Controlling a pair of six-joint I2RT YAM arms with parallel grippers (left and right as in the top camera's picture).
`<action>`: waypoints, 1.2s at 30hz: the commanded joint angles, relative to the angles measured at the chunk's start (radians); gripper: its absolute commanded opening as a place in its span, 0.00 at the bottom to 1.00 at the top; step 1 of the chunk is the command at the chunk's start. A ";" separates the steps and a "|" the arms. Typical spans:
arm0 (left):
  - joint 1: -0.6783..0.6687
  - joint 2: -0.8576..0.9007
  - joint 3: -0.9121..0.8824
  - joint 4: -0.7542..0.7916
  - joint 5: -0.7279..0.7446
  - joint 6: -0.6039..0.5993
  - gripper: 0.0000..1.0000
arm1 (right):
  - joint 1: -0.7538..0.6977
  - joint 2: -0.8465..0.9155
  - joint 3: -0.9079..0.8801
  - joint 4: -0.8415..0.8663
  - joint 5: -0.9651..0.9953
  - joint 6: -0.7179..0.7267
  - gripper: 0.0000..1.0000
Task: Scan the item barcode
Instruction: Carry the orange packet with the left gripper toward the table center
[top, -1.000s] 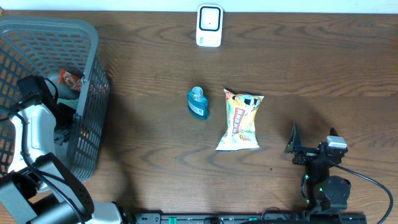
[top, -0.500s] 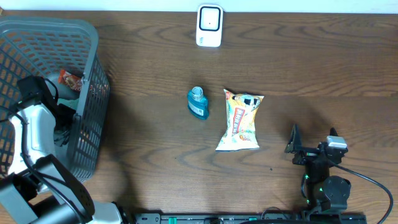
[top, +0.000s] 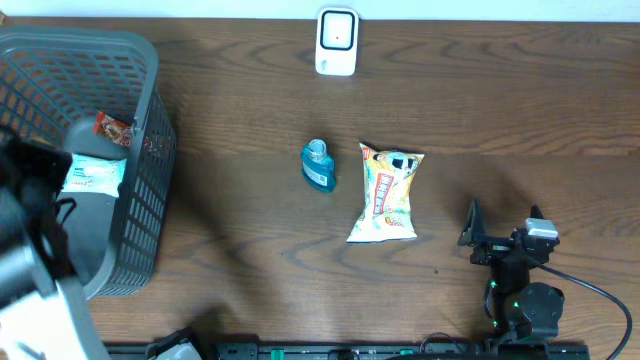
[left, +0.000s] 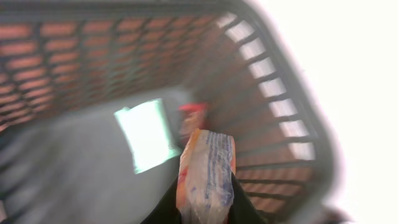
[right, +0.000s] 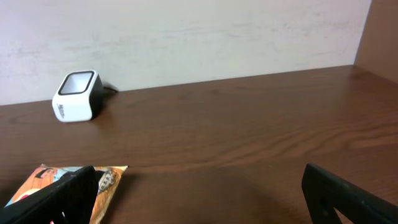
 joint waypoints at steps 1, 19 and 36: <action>-0.046 -0.146 0.010 0.064 0.169 -0.054 0.07 | 0.012 -0.005 -0.002 -0.002 0.002 -0.013 0.99; -0.615 -0.059 0.009 0.111 0.226 -0.156 0.07 | 0.012 -0.005 -0.002 -0.002 0.002 -0.013 0.99; -1.025 0.409 -0.038 -0.137 -0.108 -0.545 0.07 | 0.012 -0.005 -0.002 -0.002 0.002 -0.013 0.99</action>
